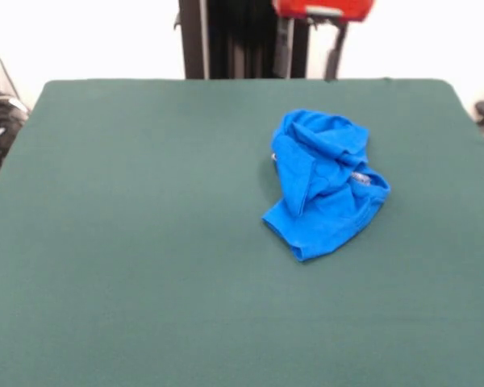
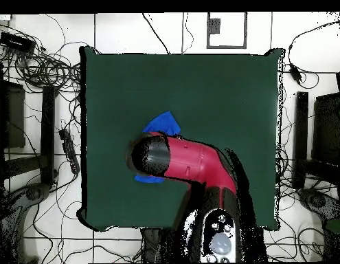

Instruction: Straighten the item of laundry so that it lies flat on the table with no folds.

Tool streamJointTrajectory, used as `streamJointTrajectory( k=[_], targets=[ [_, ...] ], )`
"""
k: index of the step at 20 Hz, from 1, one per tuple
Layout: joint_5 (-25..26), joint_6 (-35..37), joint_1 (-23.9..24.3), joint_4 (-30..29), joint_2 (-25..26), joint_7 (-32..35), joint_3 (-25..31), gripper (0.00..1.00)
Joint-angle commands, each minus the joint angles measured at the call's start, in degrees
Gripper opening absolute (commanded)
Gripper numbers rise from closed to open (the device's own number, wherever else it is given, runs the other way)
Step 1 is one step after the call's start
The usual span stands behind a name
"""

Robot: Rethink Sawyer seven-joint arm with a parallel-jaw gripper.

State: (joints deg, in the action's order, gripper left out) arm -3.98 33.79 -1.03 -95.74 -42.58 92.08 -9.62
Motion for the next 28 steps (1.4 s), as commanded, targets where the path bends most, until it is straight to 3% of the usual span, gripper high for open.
streamJointTrajectory(
  k=[1,10,16,24,28],
  targets=[
    [-4.6,3.8,-2.4,8.3,8.7,14.6,5.2,1.00],
    [-6.1,4.7,-4.8,17.7,15.2,17.0,1.1,1.00],
    [-2.6,13.2,-2.6,26.0,20.7,9.1,1.2,1.00],
    [-6.4,13.1,-3.8,20.1,23.1,17.0,1.0,1.00],
    [-5.8,19.6,-6.0,19.4,22.8,19.3,-2.5,1.00]
  ],
)
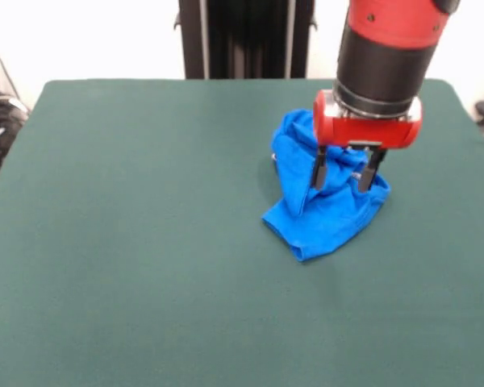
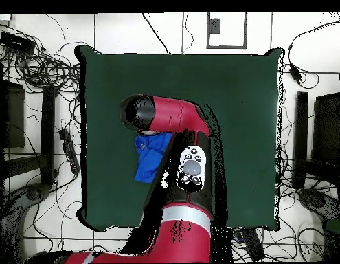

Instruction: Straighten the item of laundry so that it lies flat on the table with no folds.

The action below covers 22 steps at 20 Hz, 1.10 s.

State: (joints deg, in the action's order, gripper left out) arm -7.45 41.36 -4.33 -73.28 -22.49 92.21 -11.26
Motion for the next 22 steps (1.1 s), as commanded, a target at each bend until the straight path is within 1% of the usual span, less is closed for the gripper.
streamJointTrajectory(
  k=[1,4,6,8,11,12,14,16,19,22],
  targets=[
    [-2.4,13.5,-2.9,-4.1,1.8,19.3,-1.4,1.00],
    [-2.6,17.8,-3.4,-7.6,-1.3,19.7,-3.1,1.00],
    [-2.8,19.7,-3.6,-10.6,-3.9,19.8,-4.2,1.00],
    [-2.5,21.4,-3.7,-12.2,-5.9,19.5,-5.5,1.00],
    [-2.9,22.3,-3.1,-13.6,-6.7,19.4,-5.7,1.00],
    [-3.6,21.1,-2.8,-14.3,-6.1,19.9,-4.9,1.00],
    [-5.8,14.5,-2.1,-16.7,-3.5,20.9,-2.3,1.00],
    [-8.6,5.5,-1.4,-18.4,0.0,22.0,1.1,1.00],
    [-10.8,-2.1,-1.5,-18.5,2.8,22.9,2.9,1.00],
    [-12.0,-3.0,-2.3,-18.2,3.6,22.9,2.7,1.00]
  ],
)
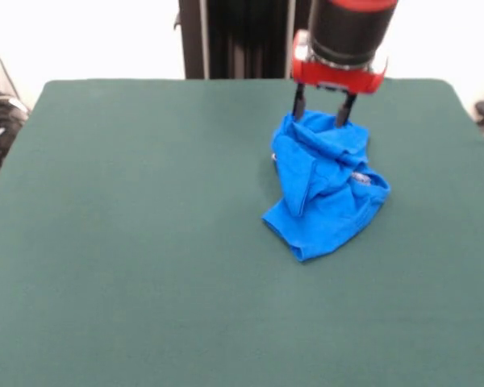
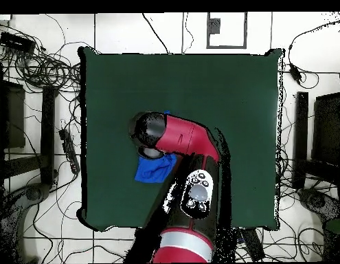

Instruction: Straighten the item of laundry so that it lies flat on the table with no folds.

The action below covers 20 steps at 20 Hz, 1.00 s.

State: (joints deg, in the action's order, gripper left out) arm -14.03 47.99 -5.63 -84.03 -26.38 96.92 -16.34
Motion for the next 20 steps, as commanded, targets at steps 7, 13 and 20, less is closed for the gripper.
streamJointTrajectory(
  k=[7,13,20],
  targets=[
    [-7.5,-12.7,-2.1,-9.8,6.9,18.7,8.0,1.00],
    [-10.6,-13.7,-1.5,-11.3,8.3,19.9,9.8,1.00],
    [-17.2,-17.4,-2.8,-15.8,8.0,22.9,11.9,1.00]
  ],
)
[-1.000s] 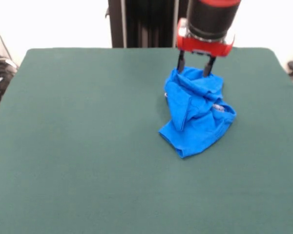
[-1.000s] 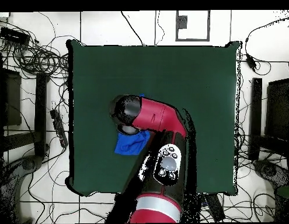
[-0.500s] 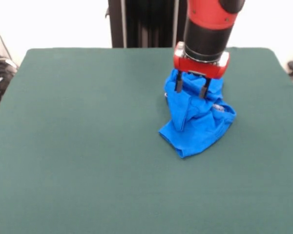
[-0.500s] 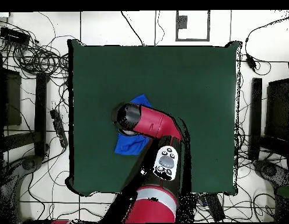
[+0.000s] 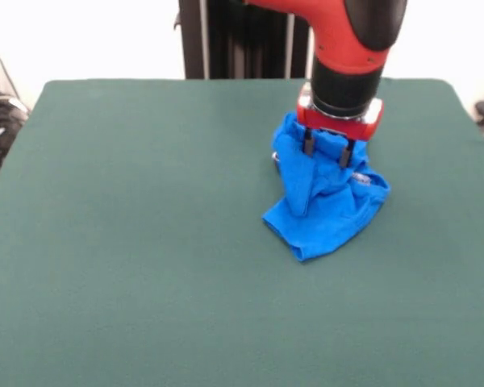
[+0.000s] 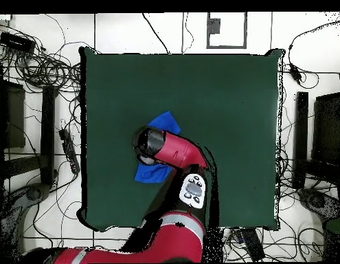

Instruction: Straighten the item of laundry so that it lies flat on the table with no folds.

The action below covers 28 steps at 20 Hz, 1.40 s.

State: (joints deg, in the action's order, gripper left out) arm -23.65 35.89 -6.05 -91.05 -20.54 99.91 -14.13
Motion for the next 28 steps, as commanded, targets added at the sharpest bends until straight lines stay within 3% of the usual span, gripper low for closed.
streamJointTrajectory(
  k=[1,10,17,20,24,25,28],
  targets=[
    [-8.3,-5.3,-3.0,-9.0,1.9,20.5,9.6,1.00],
    [-14.2,-2.8,-7.7,-7.9,0.5,22.8,9.7,1.00],
    [-17.0,-13.8,-5.9,-6.4,6.4,19.3,12.9,1.00],
    [-15.8,-12.7,-8.5,-5.5,6.5,22.0,8.9,1.00],
    [-15.4,-16.3,-7.5,-7.4,5.4,20.9,11.4,1.00],
    [-14.8,-18.2,-7.8,-7.1,5.6,21.1,11.0,0.00],
    [-13.9,-16.6,-10.3,-5.4,6.5,22.5,7.6,0.00]
  ],
)
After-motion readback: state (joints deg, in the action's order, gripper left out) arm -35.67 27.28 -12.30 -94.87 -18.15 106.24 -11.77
